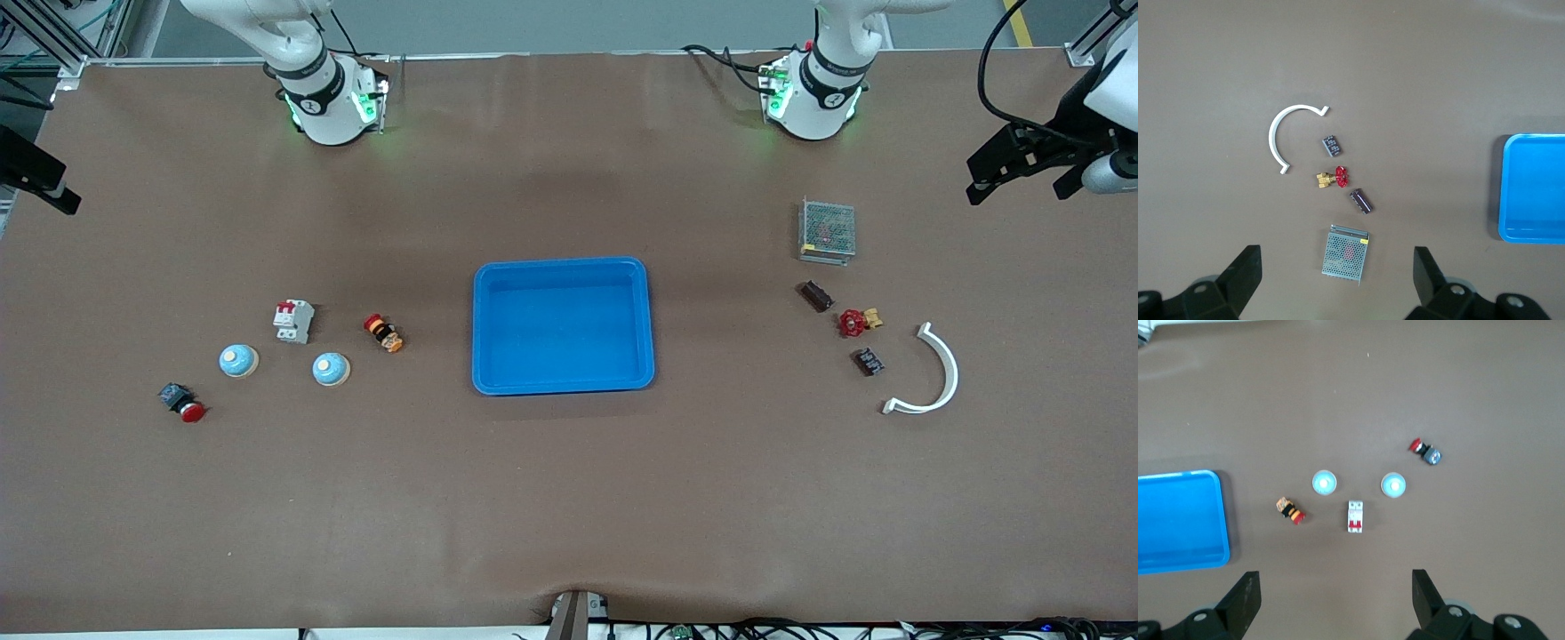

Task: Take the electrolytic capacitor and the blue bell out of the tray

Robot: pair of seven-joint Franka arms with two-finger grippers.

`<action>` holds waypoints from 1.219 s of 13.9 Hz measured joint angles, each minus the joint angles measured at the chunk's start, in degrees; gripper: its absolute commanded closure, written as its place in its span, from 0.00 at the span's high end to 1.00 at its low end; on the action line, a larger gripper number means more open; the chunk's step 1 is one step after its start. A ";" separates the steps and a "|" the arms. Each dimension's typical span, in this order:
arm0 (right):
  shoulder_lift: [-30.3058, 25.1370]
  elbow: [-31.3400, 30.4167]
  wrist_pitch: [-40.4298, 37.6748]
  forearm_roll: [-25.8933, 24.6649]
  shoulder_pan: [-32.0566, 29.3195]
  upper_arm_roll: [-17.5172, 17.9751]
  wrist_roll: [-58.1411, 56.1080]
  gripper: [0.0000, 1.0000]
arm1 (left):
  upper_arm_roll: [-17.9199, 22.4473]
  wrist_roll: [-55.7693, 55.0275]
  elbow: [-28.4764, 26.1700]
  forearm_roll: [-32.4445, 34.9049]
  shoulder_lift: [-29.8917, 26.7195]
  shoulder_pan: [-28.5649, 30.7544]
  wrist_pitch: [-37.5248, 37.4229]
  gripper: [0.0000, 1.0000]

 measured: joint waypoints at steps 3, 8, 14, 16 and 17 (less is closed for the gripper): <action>0.04 0.00 1.37 0.00 -0.01 1.33 -1.66 1.00 | 0.00 0.00 -0.13 0.00 0.00 0.00 0.00 1.00; 0.12 0.00 1.92 0.00 -0.16 1.61 -2.06 1.00 | -0.13 0.00 -0.51 0.00 0.00 -0.02 0.00 1.00; 0.13 0.00 1.92 0.00 -0.16 1.71 -2.13 1.00 | -0.32 0.00 -1.33 0.00 -0.19 -0.03 0.23 1.00; 0.13 0.00 1.92 0.00 -0.16 1.71 -2.15 1.00 | -0.53 0.00 -1.61 0.00 -0.38 -0.04 0.25 1.00; 0.13 0.00 1.92 0.00 -0.16 1.71 -2.16 1.00 | -0.65 0.00 -1.74 0.00 -0.49 -0.04 0.25 1.00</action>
